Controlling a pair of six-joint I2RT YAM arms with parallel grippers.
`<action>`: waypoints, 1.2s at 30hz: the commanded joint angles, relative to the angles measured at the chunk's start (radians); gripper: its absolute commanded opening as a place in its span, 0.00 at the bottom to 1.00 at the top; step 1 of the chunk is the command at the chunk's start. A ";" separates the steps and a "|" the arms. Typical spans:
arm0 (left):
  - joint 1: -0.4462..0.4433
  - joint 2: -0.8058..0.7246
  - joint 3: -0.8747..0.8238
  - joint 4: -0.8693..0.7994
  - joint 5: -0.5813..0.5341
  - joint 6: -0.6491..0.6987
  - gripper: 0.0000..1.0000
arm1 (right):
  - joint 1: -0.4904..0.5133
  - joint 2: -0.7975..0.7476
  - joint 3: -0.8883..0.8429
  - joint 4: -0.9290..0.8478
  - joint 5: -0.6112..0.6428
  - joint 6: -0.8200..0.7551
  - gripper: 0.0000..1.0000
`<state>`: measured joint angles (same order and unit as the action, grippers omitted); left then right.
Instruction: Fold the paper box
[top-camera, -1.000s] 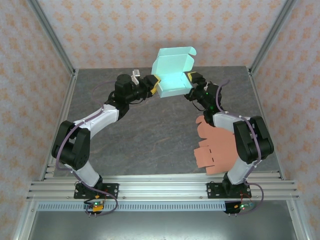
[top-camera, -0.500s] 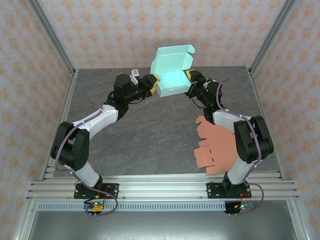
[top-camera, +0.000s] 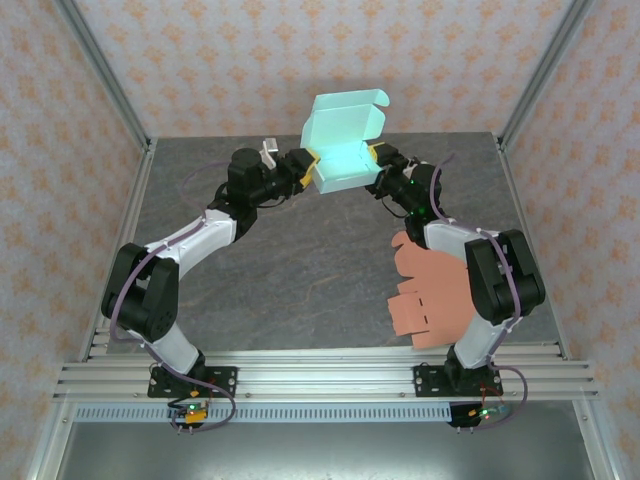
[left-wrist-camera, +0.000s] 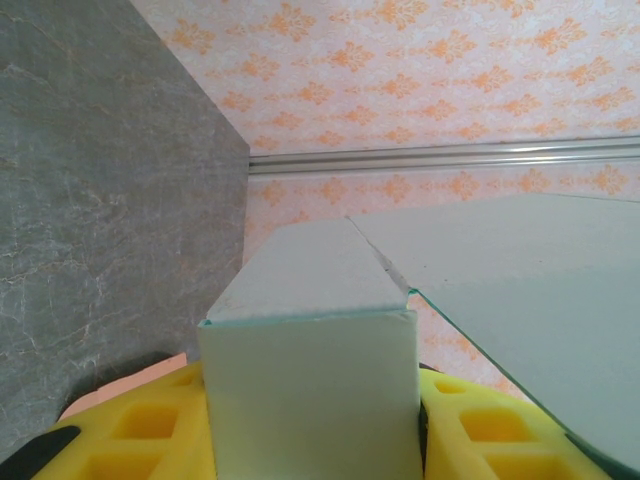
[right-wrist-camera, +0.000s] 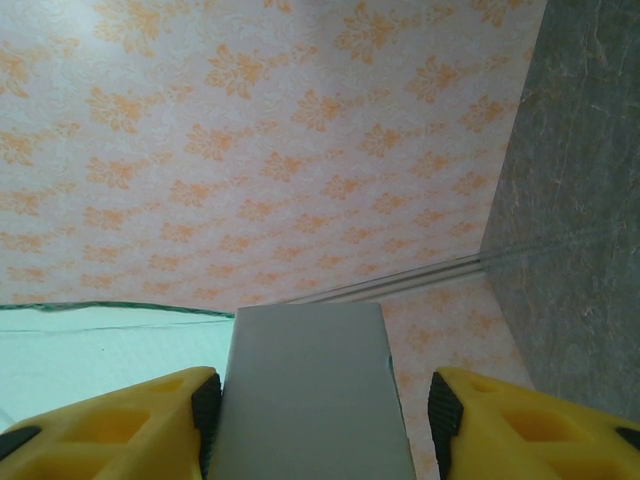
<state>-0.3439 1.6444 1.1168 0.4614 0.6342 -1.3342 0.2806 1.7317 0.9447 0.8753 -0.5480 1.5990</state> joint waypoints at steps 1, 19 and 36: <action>0.003 -0.036 -0.014 0.041 0.011 0.023 0.28 | 0.007 0.015 0.039 0.051 -0.025 -0.006 0.55; 0.004 -0.036 -0.008 0.027 0.017 0.027 0.28 | 0.008 0.015 0.005 -0.042 -0.044 -0.153 0.29; 0.032 -0.002 -0.003 -0.041 0.044 0.130 0.29 | -0.022 -0.088 0.015 -0.318 -0.058 -0.460 0.58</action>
<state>-0.3321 1.6447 1.0981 0.4122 0.6548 -1.2827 0.2752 1.6745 0.9531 0.6373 -0.5766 1.2610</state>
